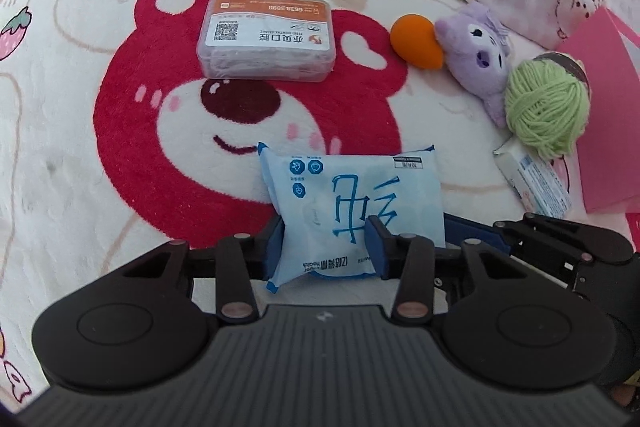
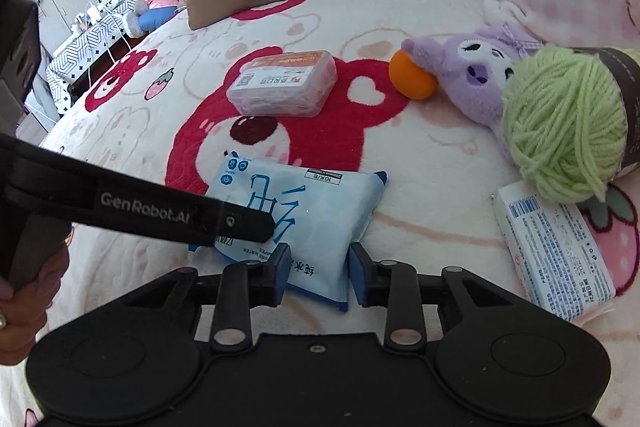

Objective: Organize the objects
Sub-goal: 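Lift the wet-wipes pack with the left tool and carry it into the pink box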

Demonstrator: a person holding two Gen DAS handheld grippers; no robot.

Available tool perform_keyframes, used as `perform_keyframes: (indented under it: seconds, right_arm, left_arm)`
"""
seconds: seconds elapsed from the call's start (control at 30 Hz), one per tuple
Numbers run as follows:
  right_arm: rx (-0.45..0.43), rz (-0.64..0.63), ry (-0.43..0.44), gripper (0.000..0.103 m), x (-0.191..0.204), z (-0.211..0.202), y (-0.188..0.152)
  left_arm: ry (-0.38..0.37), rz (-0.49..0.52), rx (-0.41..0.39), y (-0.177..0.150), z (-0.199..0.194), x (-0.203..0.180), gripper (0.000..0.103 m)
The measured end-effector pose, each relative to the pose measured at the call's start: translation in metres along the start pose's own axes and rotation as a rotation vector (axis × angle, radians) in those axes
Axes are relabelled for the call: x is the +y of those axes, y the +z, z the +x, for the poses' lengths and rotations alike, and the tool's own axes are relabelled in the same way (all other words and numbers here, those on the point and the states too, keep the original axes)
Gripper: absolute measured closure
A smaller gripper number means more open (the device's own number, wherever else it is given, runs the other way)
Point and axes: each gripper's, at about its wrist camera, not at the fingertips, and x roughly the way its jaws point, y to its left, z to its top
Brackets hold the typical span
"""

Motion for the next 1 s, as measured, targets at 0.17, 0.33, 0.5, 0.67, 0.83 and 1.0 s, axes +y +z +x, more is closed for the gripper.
perform_keyframes:
  seconds: [0.17,0.33,0.5,0.67,0.83,1.0]
  right_arm:
    - [-0.006,-0.027,-0.019,0.066,0.004,-0.003,-0.001]
    - [0.009,-0.019,-0.001,0.062,-0.001,-0.001,-0.001]
    - [0.014,-0.031,-0.037,0.058,0.006,-0.010,-0.005]
    - [0.027,-0.052,-0.066,0.057,0.009,-0.025,-0.006]
    - [0.025,-0.068,-0.083,0.056,0.014,-0.039,-0.008]
    - [0.044,-0.080,-0.086,0.052,0.019,-0.051,-0.010]
  left_arm:
    - [-0.005,-0.006,0.004,-0.007,-0.003,-0.003,0.061]
    - [0.019,0.055,-0.015,-0.012,-0.005,-0.013,0.061]
    - [-0.026,0.041,-0.016,-0.012,-0.014,-0.015,0.061]
    - [-0.042,0.062,0.002,-0.016,-0.024,-0.026,0.062]
    - [-0.054,0.053,0.022,-0.021,-0.036,-0.033,0.062]
    - [-0.082,0.038,0.034,-0.022,-0.049,-0.035,0.062]
